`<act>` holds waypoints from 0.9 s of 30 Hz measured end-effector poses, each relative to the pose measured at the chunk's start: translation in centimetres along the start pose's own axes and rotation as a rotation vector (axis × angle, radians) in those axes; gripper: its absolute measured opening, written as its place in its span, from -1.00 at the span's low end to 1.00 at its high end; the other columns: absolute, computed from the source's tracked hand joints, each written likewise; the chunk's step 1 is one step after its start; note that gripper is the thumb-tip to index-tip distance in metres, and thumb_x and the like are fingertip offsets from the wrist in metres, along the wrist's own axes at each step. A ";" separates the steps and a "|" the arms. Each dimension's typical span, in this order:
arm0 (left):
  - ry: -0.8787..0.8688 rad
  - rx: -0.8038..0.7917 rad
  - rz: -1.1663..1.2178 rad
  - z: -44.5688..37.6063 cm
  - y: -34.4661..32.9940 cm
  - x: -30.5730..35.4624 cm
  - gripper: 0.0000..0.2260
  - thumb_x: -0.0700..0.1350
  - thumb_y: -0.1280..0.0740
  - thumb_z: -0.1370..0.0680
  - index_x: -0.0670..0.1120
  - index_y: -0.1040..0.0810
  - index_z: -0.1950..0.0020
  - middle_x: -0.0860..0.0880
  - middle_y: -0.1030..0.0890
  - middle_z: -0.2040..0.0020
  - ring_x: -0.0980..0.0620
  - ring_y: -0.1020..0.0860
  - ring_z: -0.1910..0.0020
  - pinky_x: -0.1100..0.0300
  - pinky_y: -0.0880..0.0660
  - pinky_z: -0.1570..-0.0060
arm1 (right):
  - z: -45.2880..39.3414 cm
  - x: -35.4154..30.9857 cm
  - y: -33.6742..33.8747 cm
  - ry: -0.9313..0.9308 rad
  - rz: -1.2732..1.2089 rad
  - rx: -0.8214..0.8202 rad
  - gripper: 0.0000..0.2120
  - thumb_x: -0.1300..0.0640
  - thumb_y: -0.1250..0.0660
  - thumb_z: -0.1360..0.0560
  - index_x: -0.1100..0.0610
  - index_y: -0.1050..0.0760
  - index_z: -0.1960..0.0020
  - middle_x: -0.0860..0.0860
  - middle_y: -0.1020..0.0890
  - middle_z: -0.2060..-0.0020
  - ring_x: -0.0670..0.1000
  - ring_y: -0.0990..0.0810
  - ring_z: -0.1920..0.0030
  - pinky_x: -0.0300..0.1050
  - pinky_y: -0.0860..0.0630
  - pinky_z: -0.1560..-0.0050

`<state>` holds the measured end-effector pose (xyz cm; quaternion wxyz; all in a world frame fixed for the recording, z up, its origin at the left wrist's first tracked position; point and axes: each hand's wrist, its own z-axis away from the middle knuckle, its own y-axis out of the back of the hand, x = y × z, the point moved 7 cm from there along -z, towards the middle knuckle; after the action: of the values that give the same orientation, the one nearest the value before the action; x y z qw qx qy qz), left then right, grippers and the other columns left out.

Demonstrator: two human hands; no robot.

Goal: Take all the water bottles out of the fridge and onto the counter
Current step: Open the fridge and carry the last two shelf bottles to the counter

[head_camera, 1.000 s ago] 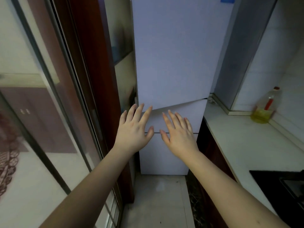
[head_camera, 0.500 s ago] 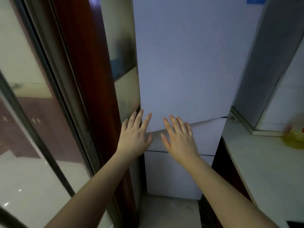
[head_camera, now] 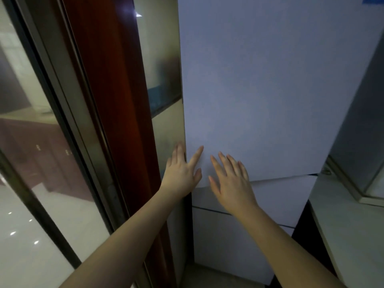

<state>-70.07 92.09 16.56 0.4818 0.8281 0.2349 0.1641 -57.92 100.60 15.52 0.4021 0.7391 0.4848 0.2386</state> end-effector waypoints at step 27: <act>-0.104 -0.087 0.488 -1.5 -4.6 -0.4 -0.35 0.17 -0.34 -0.51 0.15 -0.17 -0.55 -0.17 0.36 -0.56 -0.19 0.16 -0.59 -0.10 -0.08 -0.54 | -0.1 -4.1 1.6 0.006 -0.019 0.044 -0.47 -0.11 -0.06 -0.58 0.05 -0.28 -0.51 0.10 -0.33 -0.48 0.12 -0.28 -0.48 0.14 -0.21 -0.47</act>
<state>-72.18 94.92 13.19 0.4747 0.8461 -0.0043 0.2425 -58.85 96.57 17.02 0.3867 0.7423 0.4982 0.2263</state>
